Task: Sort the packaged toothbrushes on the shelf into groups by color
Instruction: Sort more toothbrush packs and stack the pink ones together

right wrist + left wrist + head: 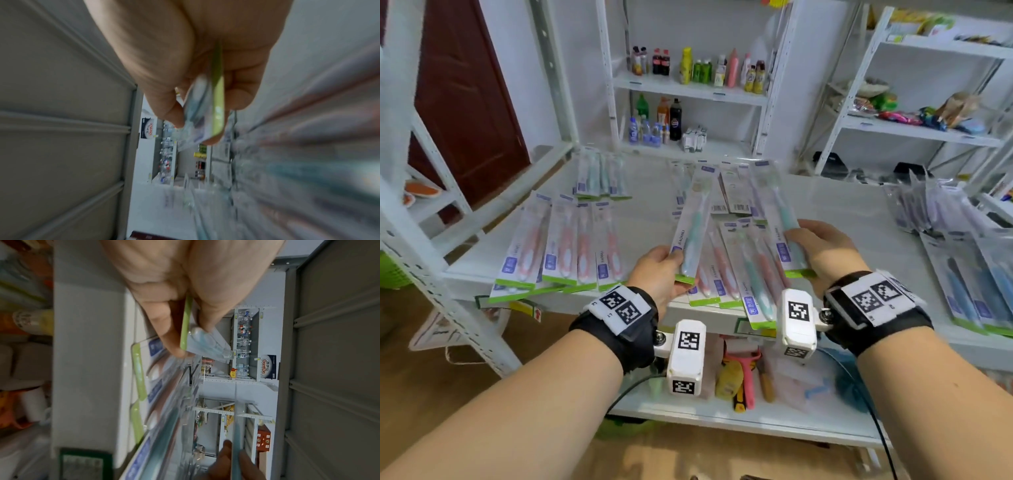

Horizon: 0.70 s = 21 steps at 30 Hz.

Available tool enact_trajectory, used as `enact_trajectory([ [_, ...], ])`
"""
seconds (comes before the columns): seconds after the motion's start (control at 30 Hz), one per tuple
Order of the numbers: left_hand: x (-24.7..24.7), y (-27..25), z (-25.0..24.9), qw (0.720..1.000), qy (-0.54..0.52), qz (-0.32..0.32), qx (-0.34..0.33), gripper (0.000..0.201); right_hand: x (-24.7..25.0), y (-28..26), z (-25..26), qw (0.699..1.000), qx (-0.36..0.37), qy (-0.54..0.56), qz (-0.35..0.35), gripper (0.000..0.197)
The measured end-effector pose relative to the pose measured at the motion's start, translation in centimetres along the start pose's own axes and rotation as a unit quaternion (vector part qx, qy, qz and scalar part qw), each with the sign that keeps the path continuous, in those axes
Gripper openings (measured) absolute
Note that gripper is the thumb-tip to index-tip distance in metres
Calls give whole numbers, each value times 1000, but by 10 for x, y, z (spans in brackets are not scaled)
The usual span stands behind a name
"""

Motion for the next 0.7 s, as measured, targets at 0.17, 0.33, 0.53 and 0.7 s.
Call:
enact_trajectory([
  [0.17,21,9,-33,998,-42,-35,-5,16,-65,18,30,998,14,-8,56,13],
  [0.33,56,36,-77,994,28,-107,-20,20,-136,54,46,991,-26,-48,119,19],
  [0.53,82,71,-108,989,40,-143,-14,19,-221,92,50,967,-59,-120,217,22],
  [0.7,98,98,-118,986,27,-162,4,14,-265,110,44,950,-63,-159,261,5],
])
Point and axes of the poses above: each hand's wrist, its own y-axis towards the middle knuckle, its own x-axis out of the back of the hand, z = x × y, the point moved 5 cm from there along y, towards the middle knuckle
